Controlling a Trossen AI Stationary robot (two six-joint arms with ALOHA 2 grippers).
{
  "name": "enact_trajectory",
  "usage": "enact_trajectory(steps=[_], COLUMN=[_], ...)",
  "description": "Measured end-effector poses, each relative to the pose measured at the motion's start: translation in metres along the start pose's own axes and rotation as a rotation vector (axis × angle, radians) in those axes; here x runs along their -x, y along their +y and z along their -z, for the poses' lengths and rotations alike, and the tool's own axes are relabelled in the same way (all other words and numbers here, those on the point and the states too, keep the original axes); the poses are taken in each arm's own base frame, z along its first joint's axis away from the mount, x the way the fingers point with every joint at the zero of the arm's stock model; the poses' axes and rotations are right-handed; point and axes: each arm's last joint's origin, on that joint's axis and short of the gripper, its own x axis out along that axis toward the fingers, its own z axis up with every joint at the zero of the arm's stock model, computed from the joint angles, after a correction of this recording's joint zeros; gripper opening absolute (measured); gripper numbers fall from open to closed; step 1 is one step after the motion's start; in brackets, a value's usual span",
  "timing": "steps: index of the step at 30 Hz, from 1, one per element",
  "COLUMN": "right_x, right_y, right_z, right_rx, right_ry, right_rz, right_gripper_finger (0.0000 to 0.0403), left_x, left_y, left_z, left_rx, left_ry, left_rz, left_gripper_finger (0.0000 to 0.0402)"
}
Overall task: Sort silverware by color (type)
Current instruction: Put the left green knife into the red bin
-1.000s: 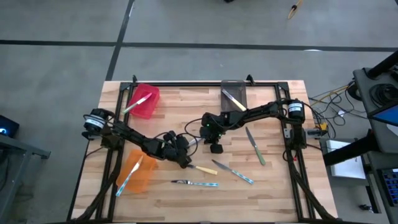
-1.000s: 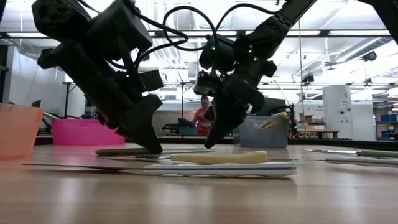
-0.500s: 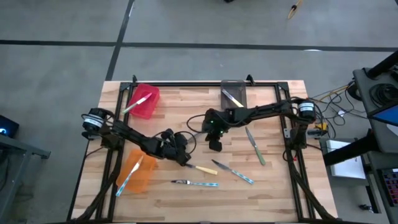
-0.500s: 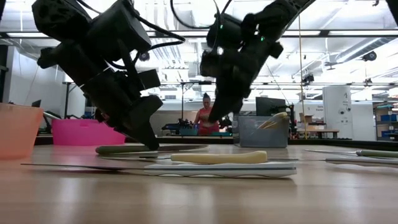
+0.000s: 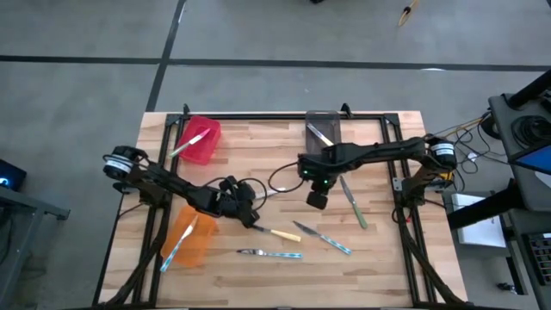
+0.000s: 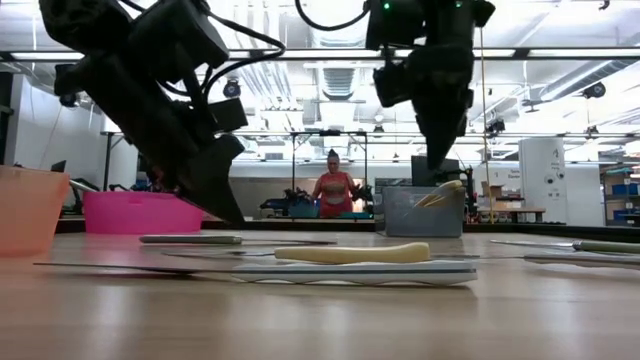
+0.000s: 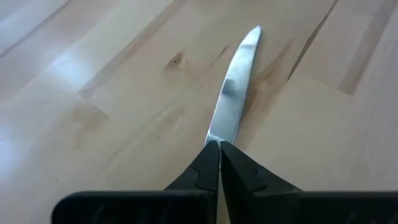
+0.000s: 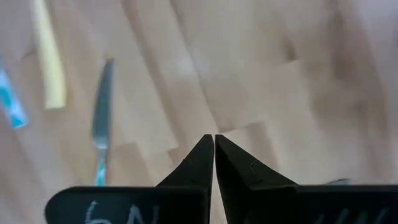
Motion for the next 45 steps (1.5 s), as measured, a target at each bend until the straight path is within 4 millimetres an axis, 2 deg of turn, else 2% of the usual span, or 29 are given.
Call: enact_trajectory(steps=[6,9,19,29,35,39,45], right_x=[-0.008,-0.011,-0.017,-0.021,-0.031,-0.038,-0.049], right_y=[0.014,0.015,0.012,0.01,0.013,0.015,0.019], right_z=[0.013,0.02,0.025,0.026,0.031,0.037,0.045], right_rx=[0.013,-0.006,-0.031,-0.026,0.006,0.012,0.048], right_ry=[0.141,0.194,0.212,0.198,0.192,0.196,0.173], right_rz=[-0.204,-0.187,-0.156,-0.116,-0.12,-0.121,-0.135], right_gripper_finger=[0.0008,0.0008,0.0008,0.0008,0.0008,0.0008,0.0008], left_x=[0.0,0.0,0.002,0.016,0.022,0.027,0.035], left_y=[0.0,0.0,-0.002,0.001,0.002,0.003,0.005], left_z=[0.0,0.0,-0.004,-0.016,-0.019,-0.017,-0.014], left_rx=[0.005,0.01,0.024,0.029,0.023,-0.083,-0.307], left_ry=[0.019,0.019,0.005,-0.041,-0.047,0.001,0.126], left_rz=[0.024,0.025,0.035,0.067,0.079,0.12,0.299], left_gripper_finger=[0.0001,0.0001,0.0,0.0,0.0,0.0,0.0])
